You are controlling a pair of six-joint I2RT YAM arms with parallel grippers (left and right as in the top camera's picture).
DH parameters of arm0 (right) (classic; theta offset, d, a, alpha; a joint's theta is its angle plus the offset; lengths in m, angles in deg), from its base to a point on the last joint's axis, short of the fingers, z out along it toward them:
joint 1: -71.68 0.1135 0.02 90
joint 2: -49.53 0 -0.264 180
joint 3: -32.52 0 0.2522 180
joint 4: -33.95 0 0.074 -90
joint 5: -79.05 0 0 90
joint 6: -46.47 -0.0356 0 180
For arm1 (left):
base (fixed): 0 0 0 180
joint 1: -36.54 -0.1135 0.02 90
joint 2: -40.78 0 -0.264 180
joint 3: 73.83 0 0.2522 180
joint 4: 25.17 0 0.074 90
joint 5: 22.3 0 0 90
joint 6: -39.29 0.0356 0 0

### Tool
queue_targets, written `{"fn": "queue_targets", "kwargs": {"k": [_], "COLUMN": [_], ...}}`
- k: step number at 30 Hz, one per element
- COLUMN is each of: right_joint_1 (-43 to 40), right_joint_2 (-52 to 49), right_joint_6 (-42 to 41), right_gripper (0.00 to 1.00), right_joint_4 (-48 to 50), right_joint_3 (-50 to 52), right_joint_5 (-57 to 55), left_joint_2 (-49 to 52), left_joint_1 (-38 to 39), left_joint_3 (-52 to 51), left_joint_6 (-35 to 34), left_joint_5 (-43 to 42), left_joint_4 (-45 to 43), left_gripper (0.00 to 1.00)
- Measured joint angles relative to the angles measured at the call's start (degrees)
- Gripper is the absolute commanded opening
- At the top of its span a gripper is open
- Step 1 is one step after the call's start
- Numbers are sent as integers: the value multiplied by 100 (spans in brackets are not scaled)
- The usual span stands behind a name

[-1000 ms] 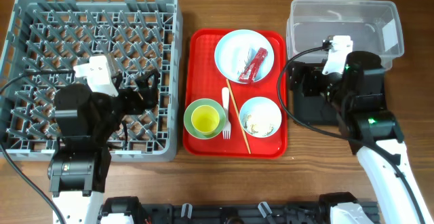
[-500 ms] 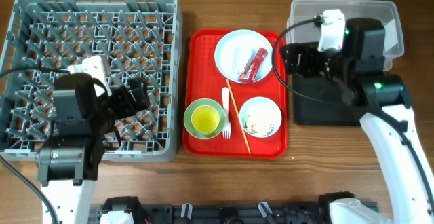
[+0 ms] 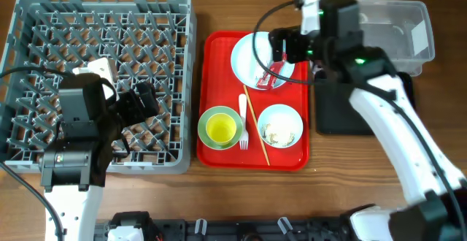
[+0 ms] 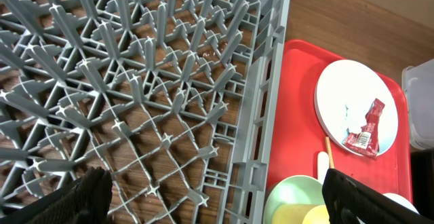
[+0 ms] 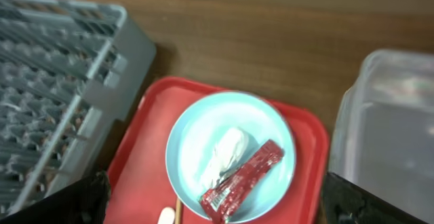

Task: Sort waste into correct bins and load items into the dishwasher rack

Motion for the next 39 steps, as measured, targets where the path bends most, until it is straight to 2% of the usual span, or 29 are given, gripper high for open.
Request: {"fn": "queue_targets", "kwargs": {"k": [2,5,11,13,14,16,18,19,20,25,28,30,33,34,35,36,37,38,39], "right_joint_1": [225,472,649,649,649,649,649,649,649,649,636,481,-44,-216,-511,-697,-933,-1115,-1231], "right_joint_2": [-474,-1178,-2247,-2575,-2706,-2865,-2894,-2894,-2894,-2861,-2500,-1521,-645,-562,-527,-555,-625,-684,-719], "right_joint_6": [-339,-702,-1276,-1469,-1558,-1707,-1829,-1862,-1878,-1943,-1891,-1834,-1825,-1814,-1814,-1821,-1810,-1814,-1814], "right_gripper": [98,87,87,81,76,53,19,8,4,4,4,5,6,10,21,38,60,71,72], "right_joint_4": [232,767,905,909,909,914,911,905,841,564,474,468,420,400,378,334,332,354,413], "right_joint_3": [2,0,0,0,0,0,0,0,0,0,4,0,-26,-50,-72,-72,-70,-70,-66], "right_joint_5": [-280,-474,-627,-660,-671,-671,-671,-675,-678,-680,-734,-1005,-1257,-1300,-1364,-1390,-1432,-1447,-1460], "left_joint_2": [0,2,2,2,2,2,2,2,2,2,2,2,2,2,2,2,2,2,2], "left_joint_1": [0,0,0,0,0,0,0,0,0,0,0,0,0,0,0,0,0,0,0], "left_joint_3": [0,0,0,0,0,0,0,0,0,0,0,0,0,0,0,0,0,0,0], "left_joint_6": [0,0,0,0,0,0,0,0,0,0,0,0,0,0,0,0,0,0,0], "left_joint_5": [2,13,22,22,22,22,22,22,20,22,22,22,20,22,20,22,22,22,22], "left_joint_4": [0,2,9,17,28,35,50,50,50,70,87,92,92,92,92,94,94,92,94], "left_gripper": [100,100,100,100,100,100,100,100,100,100,100,100,100,100,100,100,100,100,100]}}
